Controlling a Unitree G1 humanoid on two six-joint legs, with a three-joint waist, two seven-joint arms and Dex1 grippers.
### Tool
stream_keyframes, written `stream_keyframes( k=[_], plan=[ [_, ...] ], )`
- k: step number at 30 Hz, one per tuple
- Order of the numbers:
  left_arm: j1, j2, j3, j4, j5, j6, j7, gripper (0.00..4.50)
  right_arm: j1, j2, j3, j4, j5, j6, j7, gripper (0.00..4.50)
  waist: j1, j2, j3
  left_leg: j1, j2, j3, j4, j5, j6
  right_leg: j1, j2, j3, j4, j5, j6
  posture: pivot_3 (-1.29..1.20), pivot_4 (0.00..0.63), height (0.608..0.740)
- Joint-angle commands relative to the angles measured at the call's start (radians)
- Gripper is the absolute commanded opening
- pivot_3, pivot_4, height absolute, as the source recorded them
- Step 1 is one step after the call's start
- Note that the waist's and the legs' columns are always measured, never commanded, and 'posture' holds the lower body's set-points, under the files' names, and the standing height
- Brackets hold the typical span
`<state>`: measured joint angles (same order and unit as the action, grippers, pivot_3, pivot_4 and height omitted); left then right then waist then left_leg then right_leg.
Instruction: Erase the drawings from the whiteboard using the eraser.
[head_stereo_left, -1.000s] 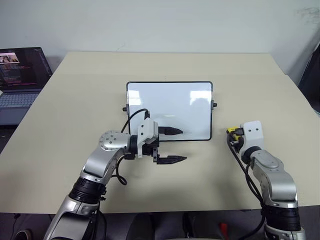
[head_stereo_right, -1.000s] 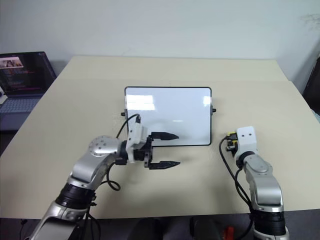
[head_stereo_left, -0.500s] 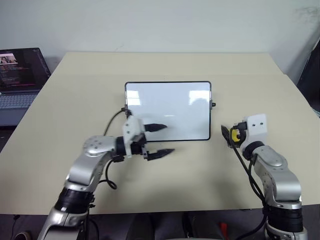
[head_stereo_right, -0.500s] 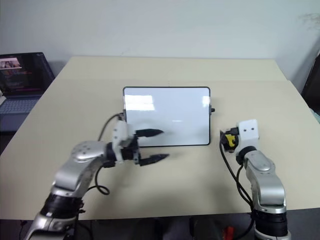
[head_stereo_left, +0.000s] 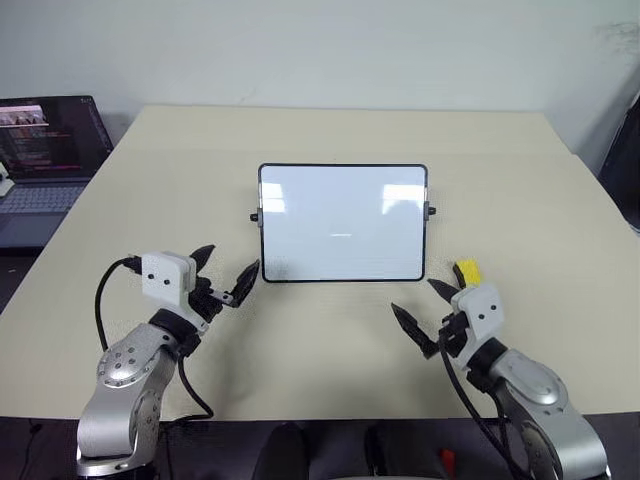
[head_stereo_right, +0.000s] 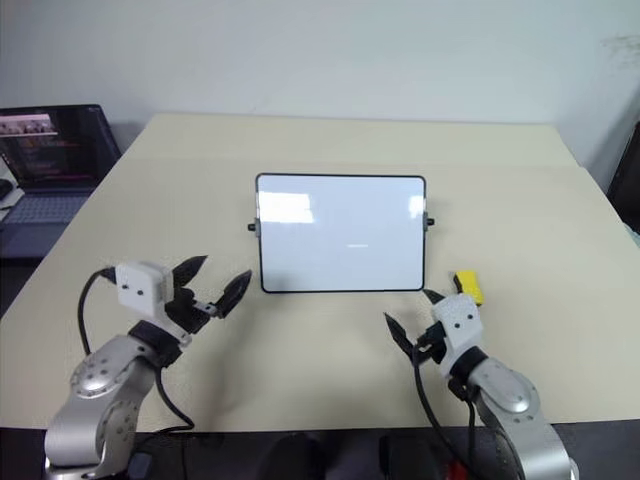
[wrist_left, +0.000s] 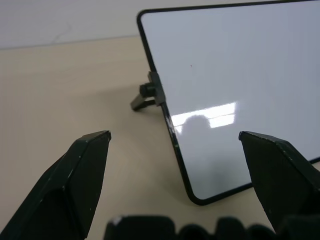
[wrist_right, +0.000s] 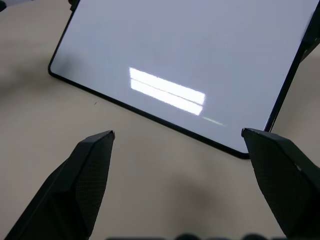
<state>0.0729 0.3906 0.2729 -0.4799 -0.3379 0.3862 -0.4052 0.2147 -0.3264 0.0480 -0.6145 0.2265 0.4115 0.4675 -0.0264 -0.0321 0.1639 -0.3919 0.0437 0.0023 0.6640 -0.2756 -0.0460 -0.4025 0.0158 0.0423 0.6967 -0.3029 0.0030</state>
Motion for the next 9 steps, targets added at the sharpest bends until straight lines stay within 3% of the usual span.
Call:
stream_keyframes(
  k=[1,9],
  plan=[
    [0.039,-0.004,0.011,-0.048,0.018,-0.03,0.022,4.5,0.065,-0.021,-0.03,-0.014,0.046,-0.084,0.058,4.45,0.0,0.0,0.0,0.002,0.0,0.0,-0.001,0.0,0.0,0.002,0.0,0.0,0.0,0.0,0.0,0.0,0.15,0.74],
    [0.033,-0.042,-0.043,0.032,0.133,-0.095,0.111,4.5,0.072,-0.041,-0.044,-0.015,0.051,-0.088,0.054,4.45,-0.003,0.0,0.0,0.015,0.001,0.001,-0.001,0.0,0.0,0.014,0.001,0.001,-0.001,-0.004,0.003,0.0,0.15,0.74]
  ],
)
